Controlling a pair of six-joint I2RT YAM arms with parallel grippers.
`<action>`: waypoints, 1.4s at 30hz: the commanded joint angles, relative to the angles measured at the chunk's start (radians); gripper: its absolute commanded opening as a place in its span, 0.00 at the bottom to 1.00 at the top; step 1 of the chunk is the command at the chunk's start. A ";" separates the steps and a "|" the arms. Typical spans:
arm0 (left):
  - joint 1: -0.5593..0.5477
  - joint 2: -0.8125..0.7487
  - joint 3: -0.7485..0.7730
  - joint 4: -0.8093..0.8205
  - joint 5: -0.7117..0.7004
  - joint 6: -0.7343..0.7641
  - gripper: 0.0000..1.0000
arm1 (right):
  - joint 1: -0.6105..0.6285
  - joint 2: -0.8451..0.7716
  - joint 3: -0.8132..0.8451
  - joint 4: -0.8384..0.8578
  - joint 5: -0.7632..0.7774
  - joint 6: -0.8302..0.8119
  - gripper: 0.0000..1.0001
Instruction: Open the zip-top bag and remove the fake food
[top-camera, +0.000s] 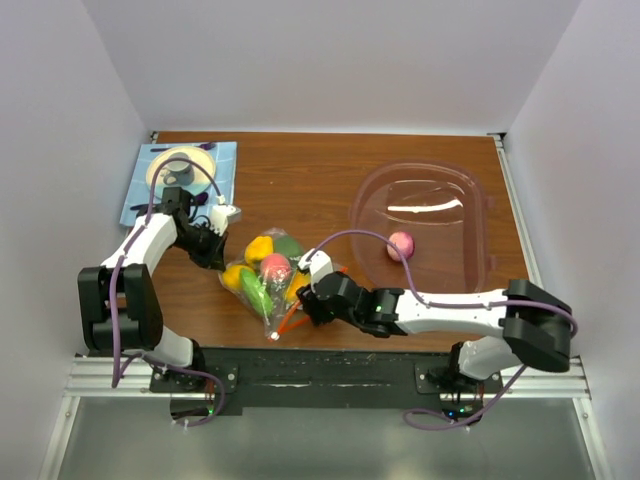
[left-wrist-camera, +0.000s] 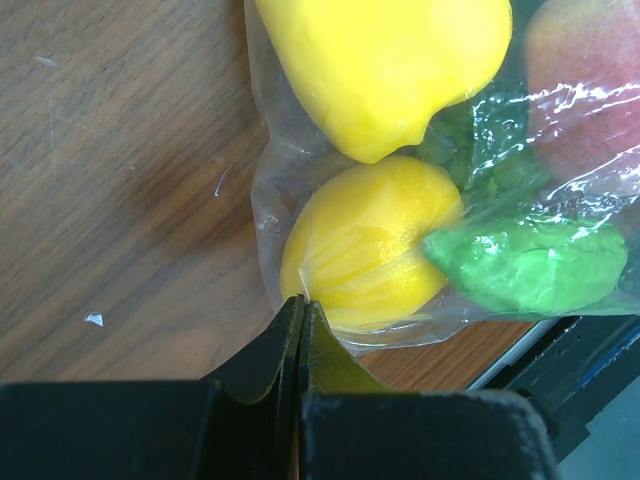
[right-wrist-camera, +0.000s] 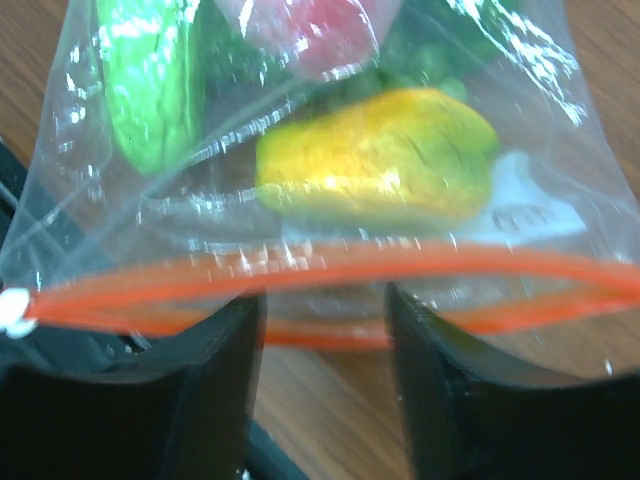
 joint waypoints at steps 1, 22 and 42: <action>0.004 -0.023 0.028 -0.002 -0.001 0.006 0.00 | 0.002 0.063 0.063 0.133 0.031 -0.071 0.68; 0.004 -0.021 0.042 -0.027 0.016 0.026 0.00 | 0.003 0.379 0.129 0.354 0.246 -0.142 0.99; 0.004 -0.023 0.018 -0.014 0.036 0.017 0.00 | 0.103 0.312 0.000 0.166 0.174 0.057 0.91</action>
